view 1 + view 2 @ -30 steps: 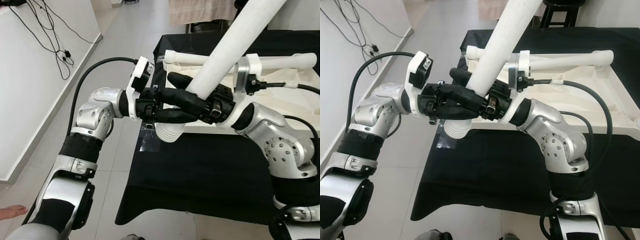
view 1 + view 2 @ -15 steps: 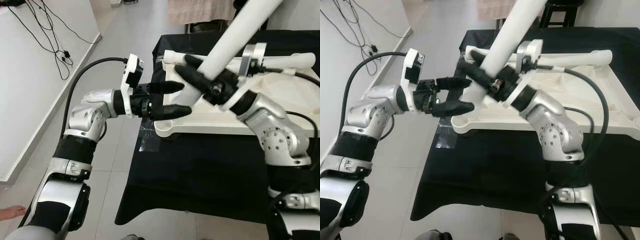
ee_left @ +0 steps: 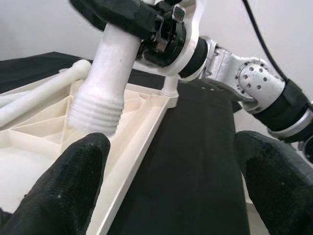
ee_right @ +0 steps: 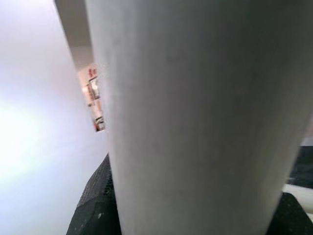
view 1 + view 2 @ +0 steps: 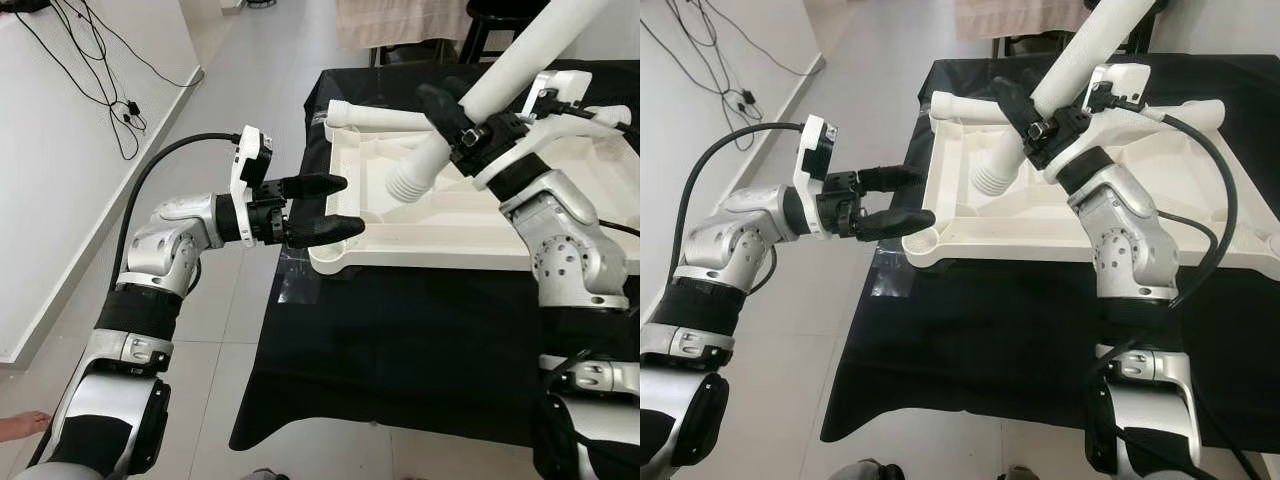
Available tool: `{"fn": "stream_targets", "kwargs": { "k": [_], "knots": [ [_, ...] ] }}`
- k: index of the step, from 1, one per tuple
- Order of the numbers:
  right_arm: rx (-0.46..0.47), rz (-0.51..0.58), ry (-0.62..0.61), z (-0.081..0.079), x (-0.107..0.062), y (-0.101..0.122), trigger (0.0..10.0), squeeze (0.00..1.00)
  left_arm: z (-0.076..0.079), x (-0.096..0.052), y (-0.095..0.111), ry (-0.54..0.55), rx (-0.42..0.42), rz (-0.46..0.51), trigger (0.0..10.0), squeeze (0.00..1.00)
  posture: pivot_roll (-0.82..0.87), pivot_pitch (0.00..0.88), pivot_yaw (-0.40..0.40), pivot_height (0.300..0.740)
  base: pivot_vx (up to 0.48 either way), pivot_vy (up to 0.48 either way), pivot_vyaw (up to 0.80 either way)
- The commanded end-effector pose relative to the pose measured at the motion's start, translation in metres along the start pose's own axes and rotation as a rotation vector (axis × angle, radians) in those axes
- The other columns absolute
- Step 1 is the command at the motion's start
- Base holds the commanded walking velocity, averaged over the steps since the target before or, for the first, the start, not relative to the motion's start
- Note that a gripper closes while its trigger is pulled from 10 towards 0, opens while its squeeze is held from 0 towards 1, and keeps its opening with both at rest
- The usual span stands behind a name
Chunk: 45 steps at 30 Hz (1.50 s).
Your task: Building children table
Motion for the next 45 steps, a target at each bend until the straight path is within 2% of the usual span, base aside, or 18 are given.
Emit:
{"fn": "stream_targets", "kwargs": {
  "k": [1,4,5,6,7,8,17,21,22,23,26,29,31,35,37,39,41,45],
  "knots": [
    [-0.028,0.033,-0.051,0.008,0.002,0.007,0.0,0.00,-0.007,-0.010,-0.002,0.075,0.029,-0.013,10.0,1.00,-0.07,0.090,0.052,0.740,0.000,0.000,0.00],
    [-0.071,0.024,-0.066,0.011,0.002,0.007,0.0,0.00,-0.012,-0.013,-0.004,0.130,0.047,-0.014,10.0,1.00,-0.07,0.092,0.052,0.740,0.000,0.000,0.00],
    [-0.124,0.010,-0.056,0.008,0.002,0.005,0.0,0.00,-0.017,-0.015,-0.006,0.189,0.062,-0.006,10.0,0.09,-0.06,0.098,0.051,0.740,0.000,0.000,0.00],
    [-0.159,-0.001,-0.037,0.004,0.003,0.003,2.5,0.00,-0.020,-0.016,-0.006,0.236,0.070,0.007,10.0,0.00,-0.06,0.105,0.050,0.740,0.000,0.000,0.00],
    [-0.190,-0.011,-0.016,-0.001,0.003,0.001,4.8,0.00,-0.022,-0.017,-0.007,0.271,0.069,0.023,10.0,0.00,-0.06,0.105,0.050,0.740,0.000,0.000,0.00],
    [-0.196,-0.011,0.011,-0.008,0.004,-0.001,10.0,0.00,-0.020,-0.016,-0.008,0.296,0.060,0.049,10.0,0.00,-0.05,0.114,0.048,0.740,0.000,0.000,0.00],
    [-0.185,-0.027,0.112,-0.036,0.011,-0.015,10.0,0.00,0.002,-0.007,-0.037,0.375,0.010,0.097,10.0,0.00,-0.01,0.147,0.032,0.740,0.000,0.000,0.00],
    [-0.162,-0.060,0.223,-0.059,0.019,-0.028,10.0,0.00,0.036,-0.004,-0.069,0.412,-0.015,0.086,10.0,0.00,0.03,0.192,0.010,0.740,0.000,0.000,0.00],
    [-0.162,-0.060,0.223,-0.059,0.019,-0.028,10.0,0.00,0.036,-0.004,-0.069,0.412,-0.015,0.086,10.0,0.00,0.03,0.192,0.010,0.740,0.000,0.000,0.00],
    [-0.145,-0.065,0.305,-0.069,0.023,-0.029,10.0,0.00,0.050,-0.005,-0.079,0.425,-0.011,0.071,10.0,0.00,0.04,0.213,0.002,0.740,0.000,0.000,0.00],
    [-0.126,-0.059,0.377,-0.076,0.026,-0.027,10.0,0.00,0.061,-0.007,-0.086,0.439,-0.010,0.059,10.0,0.00,0.05,0.229,-0.002,0.740,0.000,0.000,0.00],
    [-0.099,-0.048,0.489,-0.082,0.029,-0.021,10.0,0.00,0.073,-0.013,-0.093,0.481,-0.006,0.043,10.0,0.00,0.07,0.255,-0.011,0.740,0.000,0.000,0.00],
    [-0.073,-0.033,0.654,-0.087,0.027,-0.011,10.0,0.00,0.083,-0.024,-0.101,0.551,0.022,0.006,10.0,0.00,0.08,0.288,-0.029,0.740,0.000,0.000,0.00],
    [-0.073,-0.033,0.654,-0.087,0.027,-0.011,10.0,0.00,0.083,-0.024,-0.101,0.551,0.022,0.006,10.0,0.00,0.08,0.288,-0.029,0.740,0.000,0.000,0.00],
    [-0.030,-0.016,0.808,-0.092,0.025,0.001,10.0,0.00,0.094,-0.040,-0.109,0.672,0.044,-0.028,10.0,0.00,0.09,0.325,-0.050,0.740,0.000,0.000,0.00],
    [-0.030,-0.016,0.808,-0.092,0.025,0.001,10.0,0.00,0.094,-0.040,-0.109,0.672,0.044,-0.028,10.0,0.00,0.09,0.325,-0.050,0.740,0.000,0.000,0.00],
    [-0.022,-0.007,0.937,-0.107,0.022,0.004,10.0,0.00,0.101,-0.052,-0.112,0.785,0.062,-0.044,10.0,0.00,0.10,0.347,-0.052,0.740,0.000,0.000,0.00],
    [-0.024,0.009,0.937,-0.123,0.031,0.001,10.0,0.00,0.101,-0.060,-0.109,0.886,0.124,-0.066,10.0,0.00,0.11,0.356,-0.049,0.740,0.000,0.000,0.00]
  ]
}}
Point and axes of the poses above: a point about 5 cm out from each wrist's last joint towards the gripper, its own x axis pointing out of the wrist towards the gripper, its own y axis along the axis of the wrist's last joint, z = x × y, the point moved 4 cm from there along x, pointing out of the wrist towards the gripper, and after that the axes turned 10 degrees about -x, right-handed, at the moved point
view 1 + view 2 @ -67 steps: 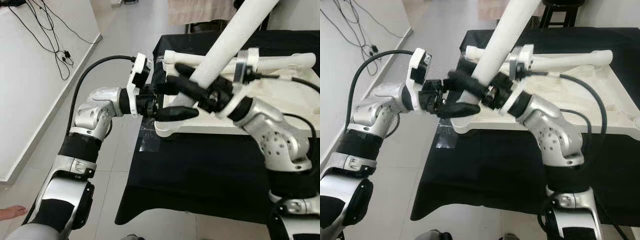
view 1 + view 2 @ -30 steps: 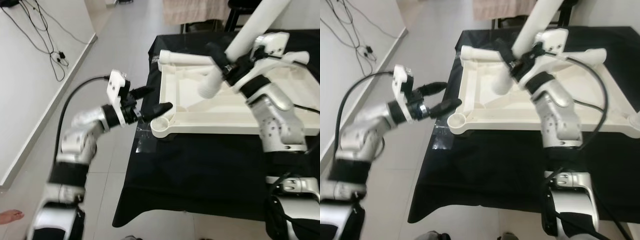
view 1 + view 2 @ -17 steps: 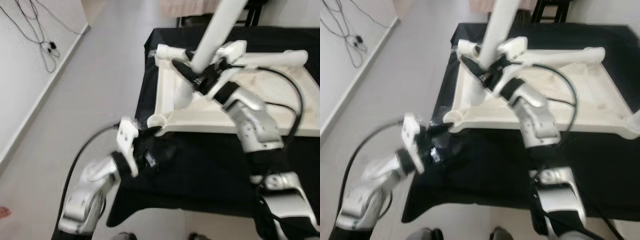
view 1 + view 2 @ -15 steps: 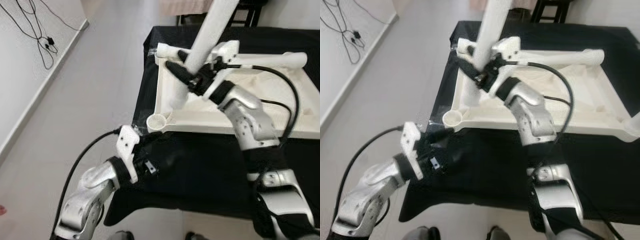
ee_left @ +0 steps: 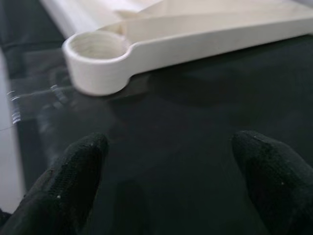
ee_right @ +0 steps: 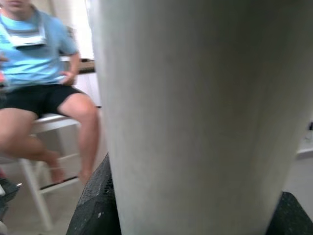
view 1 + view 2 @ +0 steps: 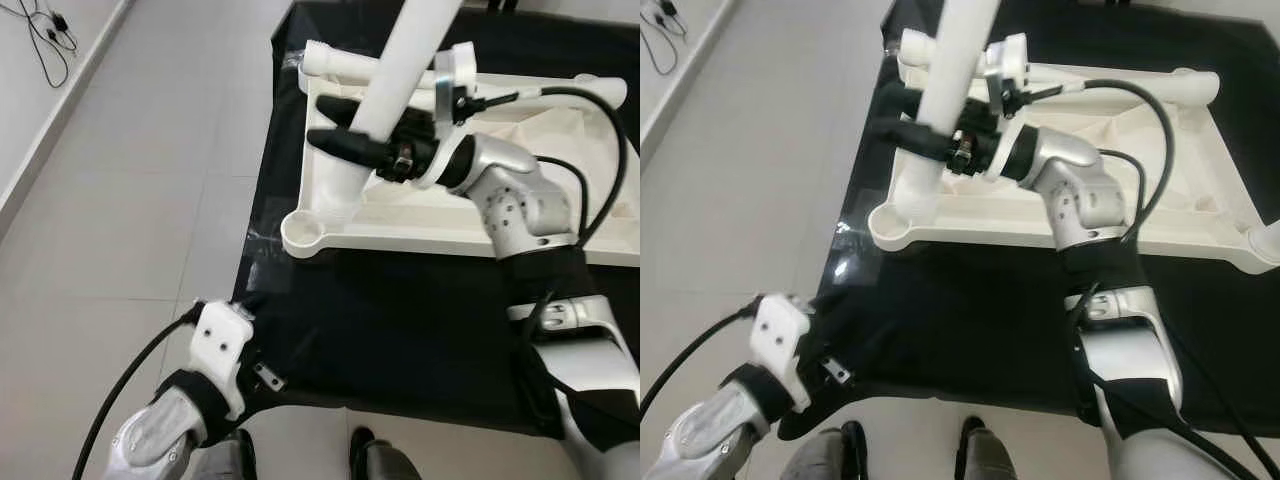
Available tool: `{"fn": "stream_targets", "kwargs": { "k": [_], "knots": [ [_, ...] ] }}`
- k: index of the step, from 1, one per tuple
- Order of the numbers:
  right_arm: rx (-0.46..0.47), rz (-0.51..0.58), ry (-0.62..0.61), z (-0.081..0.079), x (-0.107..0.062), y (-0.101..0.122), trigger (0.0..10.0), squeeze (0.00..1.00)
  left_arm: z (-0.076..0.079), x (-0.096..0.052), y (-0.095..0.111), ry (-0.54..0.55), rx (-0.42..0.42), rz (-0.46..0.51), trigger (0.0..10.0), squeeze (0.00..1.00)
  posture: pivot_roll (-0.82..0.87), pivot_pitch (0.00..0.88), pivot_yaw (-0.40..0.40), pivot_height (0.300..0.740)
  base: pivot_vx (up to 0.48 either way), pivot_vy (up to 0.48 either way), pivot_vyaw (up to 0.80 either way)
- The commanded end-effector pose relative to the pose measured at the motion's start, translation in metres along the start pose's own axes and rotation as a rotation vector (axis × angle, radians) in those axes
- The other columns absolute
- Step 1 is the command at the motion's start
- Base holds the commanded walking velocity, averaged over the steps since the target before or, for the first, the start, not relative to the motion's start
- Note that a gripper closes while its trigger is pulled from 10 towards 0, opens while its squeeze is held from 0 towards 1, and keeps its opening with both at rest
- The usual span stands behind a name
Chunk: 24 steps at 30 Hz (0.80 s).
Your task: Building children table
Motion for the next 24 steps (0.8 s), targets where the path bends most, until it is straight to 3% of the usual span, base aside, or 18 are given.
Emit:
{"fn": "stream_targets", "kwargs": {
  "k": [1,7,13,19,24],
  "knots": [
    [-0.027,0.011,-0.023,0.003,0.010,0.003,10.0,0.00,-0.004,-0.003,0.001,0.054,0.056,-0.006,10.0,0.00,0.11,0.358,-0.048,0.740,0.000,0.000,0.00],
    [-0.023,0.043,-0.027,0.004,0.014,0.005,10.0,0.00,-0.015,-0.007,-0.006,0.171,0.066,-0.050,10.0,0.00,0.12,0.360,-0.043,0.740,0.000,0.079,0.00],
    [-0.032,0.039,-0.035,0.004,0.014,0.003,10.0,0.00,-0.016,-0.009,-0.007,0.196,0.082,-0.053,10.0,0.00,0.12,0.354,-0.045,0.740,0.000,0.477,0.00],
    [-0.064,0.022,-0.061,0.006,0.015,0.000,10.0,0.00,-0.014,-0.007,-0.008,0.186,0.091,-0.048,10.0,0.00,0.11,0.336,-0.040,0.740,0.000,0.000,0.00],
    [-0.094,-0.004,-0.040,0.000,0.017,-0.007,10.0,0.00,-0.015,-0.008,-0.015,0.182,-0.016,-0.038,10.0,0.00,0.12,0.329,-0.043,0.740,0.000,0.000,0.00]
  ]
}}
Point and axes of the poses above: a point about 5 cm out from each wrist's last joint towards the gripper, its own x axis pointing out of the wrist towards the gripper, its own y axis along the axis of the wrist's last joint, z = x × y, the point moved 4 cm from there along x, pointing out of the wrist towards the gripper, and after that the axes turned 10 degrees about -x, right-handed, at the moved point
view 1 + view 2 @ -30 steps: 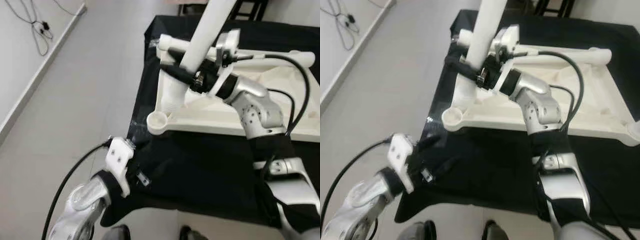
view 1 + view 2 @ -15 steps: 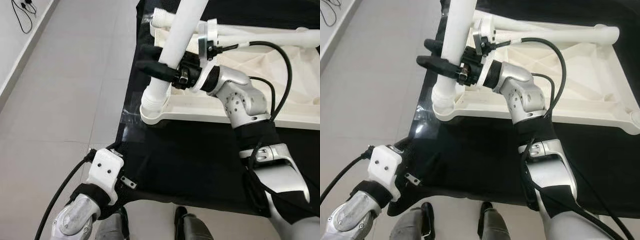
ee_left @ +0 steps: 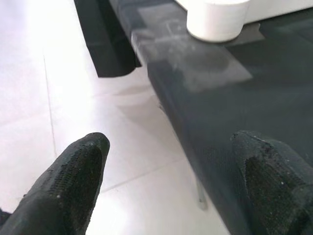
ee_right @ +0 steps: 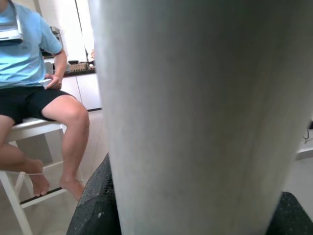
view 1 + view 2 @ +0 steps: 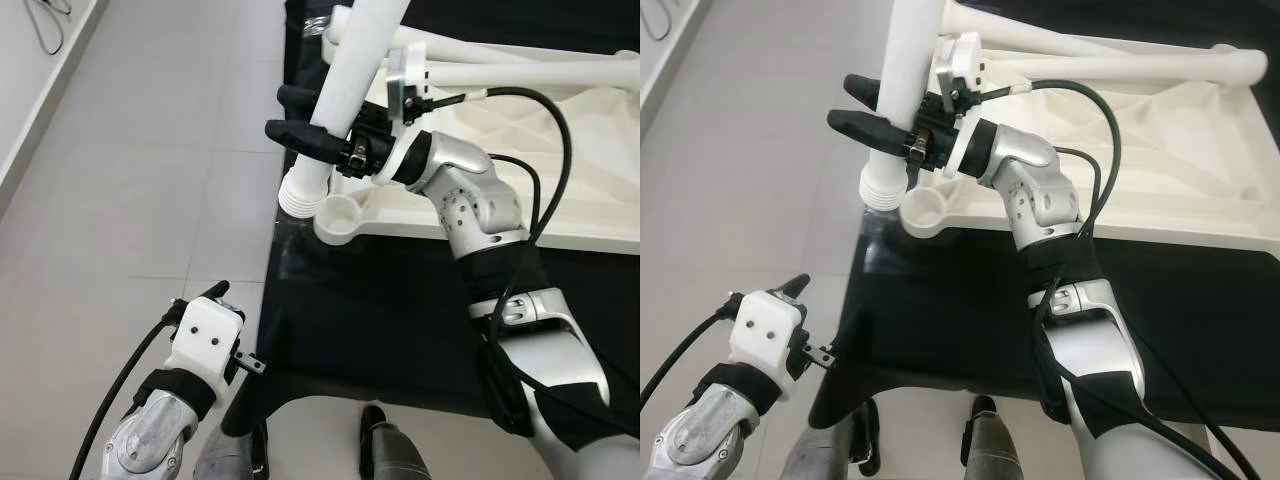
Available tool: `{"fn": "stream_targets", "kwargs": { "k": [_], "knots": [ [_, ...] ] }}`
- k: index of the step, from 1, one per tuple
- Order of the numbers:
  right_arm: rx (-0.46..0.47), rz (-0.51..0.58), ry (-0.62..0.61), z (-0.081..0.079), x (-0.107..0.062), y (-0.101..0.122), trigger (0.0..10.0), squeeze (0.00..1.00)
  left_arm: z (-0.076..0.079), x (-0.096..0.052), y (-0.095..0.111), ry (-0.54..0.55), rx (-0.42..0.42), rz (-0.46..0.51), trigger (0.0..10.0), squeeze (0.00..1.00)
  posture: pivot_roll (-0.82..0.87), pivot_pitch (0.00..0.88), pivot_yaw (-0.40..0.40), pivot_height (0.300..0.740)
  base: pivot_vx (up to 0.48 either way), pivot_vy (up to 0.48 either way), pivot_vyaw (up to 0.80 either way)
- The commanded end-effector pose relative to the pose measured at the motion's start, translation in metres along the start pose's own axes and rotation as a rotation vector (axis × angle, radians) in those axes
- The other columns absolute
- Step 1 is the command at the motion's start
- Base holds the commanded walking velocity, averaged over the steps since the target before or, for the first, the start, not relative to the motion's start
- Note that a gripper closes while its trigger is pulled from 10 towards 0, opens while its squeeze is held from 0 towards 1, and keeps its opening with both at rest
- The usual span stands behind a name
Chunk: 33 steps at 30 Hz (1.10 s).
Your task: Building children table
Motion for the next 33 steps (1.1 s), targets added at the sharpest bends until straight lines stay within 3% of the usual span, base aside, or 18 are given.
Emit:
{"fn": "stream_targets", "kwargs": {
  "k": [1,6,13,17,26,33],
  "knots": [
    [-0.014,-0.001,0.020,-0.005,0.000,-0.003,10.0,0.00,0.001,-0.002,-0.009,-0.002,-0.050,-0.026,10.0,0.00,0.12,0.329,-0.043,0.740,0.000,0.000,0.00],
    [-0.009,-0.005,0.038,-0.005,-0.001,-0.006,10.0,0.00,0.001,0.001,-0.013,-0.014,-0.093,-0.025,10.0,0.00,0.13,0.329,-0.050,0.740,0.000,0.000,0.00],
    [0.049,0.016,0.103,-0.001,-0.013,-0.003,10.0,0.00,0.003,0.004,-0.013,-0.032,-0.101,-0.017,10.0,0.00,0.12,0.333,-0.053,0.740,0.000,0.000,0.00],
    [0.058,-0.030,0.153,-0.002,-0.023,-0.007,10.0,0.00,0.004,0.005,-0.013,-0.044,-0.098,-0.017,10.0,0.00,0.12,0.337,-0.053,0.740,0.000,0.000,0.00],
    [0.056,-0.089,0.061,0.011,-0.025,-0.023,10.0,0.00,0.007,0.004,-0.011,-0.068,-0.058,-0.007,10.0,0.00,0.13,0.343,-0.051,0.740,0.000,0.000,0.00],
    [0.041,-0.123,0.095,0.005,-0.022,-0.028,10.0,0.00,0.008,0.004,-0.010,-0.070,-0.050,-0.004,10.0,0.00,0.13,0.348,-0.052,0.740,0.000,0.000,0.00]
  ]
}}
Point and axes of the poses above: a point about 5 cm out from each wrist's last joint towards the gripper, its own x axis pointing out of the wrist towards the gripper, its own y axis along the axis of the wrist's last joint, z = x × y, the point moved 4 cm from there along x, pointing out of the wrist towards the gripper, and after that the axes turned 10 degrees about -x, right-handed, at the moved point
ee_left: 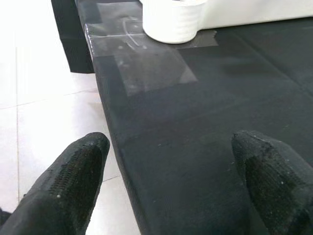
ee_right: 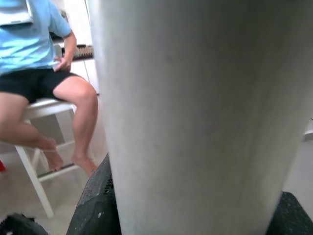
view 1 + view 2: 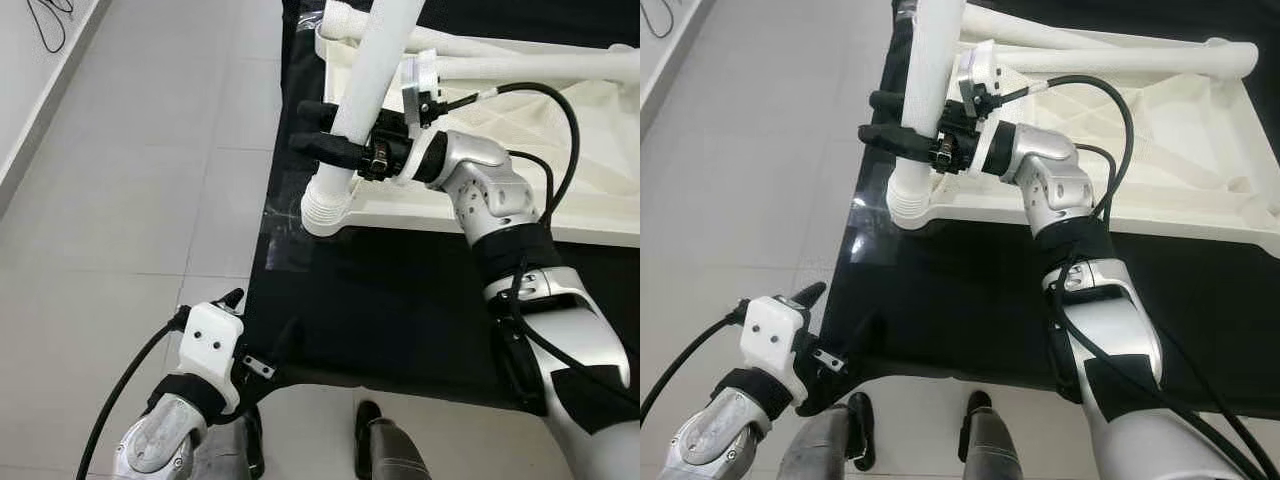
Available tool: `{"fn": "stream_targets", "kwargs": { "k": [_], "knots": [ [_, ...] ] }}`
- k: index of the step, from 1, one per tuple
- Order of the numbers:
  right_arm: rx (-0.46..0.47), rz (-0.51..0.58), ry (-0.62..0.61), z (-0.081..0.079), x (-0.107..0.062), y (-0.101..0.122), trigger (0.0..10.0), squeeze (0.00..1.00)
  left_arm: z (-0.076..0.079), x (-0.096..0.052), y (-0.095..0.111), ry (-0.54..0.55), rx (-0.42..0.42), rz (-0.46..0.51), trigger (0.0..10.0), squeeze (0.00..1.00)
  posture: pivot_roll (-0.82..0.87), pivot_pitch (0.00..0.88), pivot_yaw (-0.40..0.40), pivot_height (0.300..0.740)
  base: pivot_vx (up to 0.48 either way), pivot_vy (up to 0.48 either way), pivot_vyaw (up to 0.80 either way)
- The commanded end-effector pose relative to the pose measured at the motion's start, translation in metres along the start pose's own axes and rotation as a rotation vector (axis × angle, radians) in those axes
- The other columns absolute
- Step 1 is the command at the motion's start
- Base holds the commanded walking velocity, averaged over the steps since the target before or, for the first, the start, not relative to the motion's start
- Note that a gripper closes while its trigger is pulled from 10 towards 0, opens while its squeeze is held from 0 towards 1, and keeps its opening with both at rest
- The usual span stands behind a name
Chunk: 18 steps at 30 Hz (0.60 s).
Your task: Building children table
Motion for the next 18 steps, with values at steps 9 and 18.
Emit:
{"fn": "stream_targets", "kwargs": {
  "k": [9,18],
  "knots": [
    [0.036,-0.063,0.090,-0.016,0.006,-0.020,10.0,0.00,0.002,-0.002,-0.005,-0.002,0.016,-0.020,10.0,0.00,0.13,0.347,-0.056,0.740,0.000,0.000,0.00],
    [0.005,-0.124,0.384,-0.042,0.012,-0.024,10.0,0.00,0.001,-0.003,-0.005,0.000,0.020,-0.015,10.0,0.00,0.13,0.352,-0.059,0.740,0.000,0.000,0.00]
  ]
}}
Point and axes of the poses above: a point about 5 cm out from each wrist's last joint towards the gripper, its own x axis pointing out of the wrist towards the gripper, its own y axis along the axis of the wrist's last joint, z = x × y, the point moved 4 cm from there along x, pointing out of the wrist towards the gripper, and after that the axes turned 10 degrees about -x, right-handed, at the moved point
